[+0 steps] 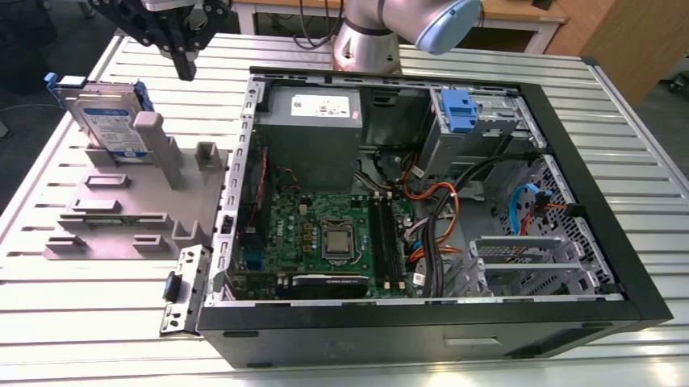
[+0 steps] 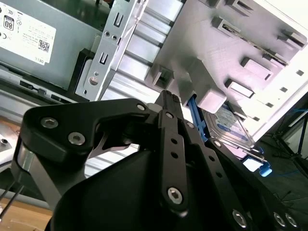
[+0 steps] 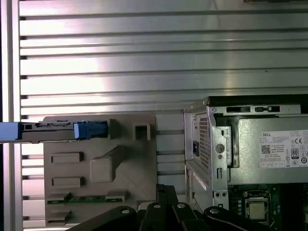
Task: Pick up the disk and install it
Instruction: 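Reach for the disk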
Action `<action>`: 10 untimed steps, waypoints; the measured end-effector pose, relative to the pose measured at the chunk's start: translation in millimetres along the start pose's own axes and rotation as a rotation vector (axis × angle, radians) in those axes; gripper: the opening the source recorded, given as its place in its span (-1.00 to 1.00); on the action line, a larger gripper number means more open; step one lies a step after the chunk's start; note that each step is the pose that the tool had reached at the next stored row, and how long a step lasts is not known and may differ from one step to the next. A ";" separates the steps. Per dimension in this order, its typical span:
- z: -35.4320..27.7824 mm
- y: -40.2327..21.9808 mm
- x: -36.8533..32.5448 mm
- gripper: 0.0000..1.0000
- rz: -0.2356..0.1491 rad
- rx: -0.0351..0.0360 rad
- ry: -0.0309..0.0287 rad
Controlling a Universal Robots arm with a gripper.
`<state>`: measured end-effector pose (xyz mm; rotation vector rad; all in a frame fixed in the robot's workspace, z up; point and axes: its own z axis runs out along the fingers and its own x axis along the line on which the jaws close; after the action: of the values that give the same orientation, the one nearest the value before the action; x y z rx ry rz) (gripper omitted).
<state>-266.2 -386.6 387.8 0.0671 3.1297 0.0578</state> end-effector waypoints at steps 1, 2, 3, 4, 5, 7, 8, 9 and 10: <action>0.2 0.2 0.1 -0.79 -0.008 -0.0002 0.0002; 0.1 0.3 0.2 -0.79 -0.014 -0.0002 0.0004; 0.1 0.3 0.2 -0.79 -0.015 -0.0002 0.0005; 0.0 0.3 0.2 -0.79 -0.015 0.0000 0.0007; 0.0 0.4 0.2 -0.79 -0.015 0.0000 0.0007; 0.1 0.4 0.2 -0.79 -0.015 0.0000 0.0006; 0.1 0.4 0.2 -0.79 -0.015 -0.0001 0.0006; 0.0 0.4 0.2 -0.79 -0.015 0.0000 0.0007; 0.1 0.4 0.3 -0.79 -0.015 -0.0001 0.0006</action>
<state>-266.5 -386.2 387.8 0.0440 3.1305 0.0579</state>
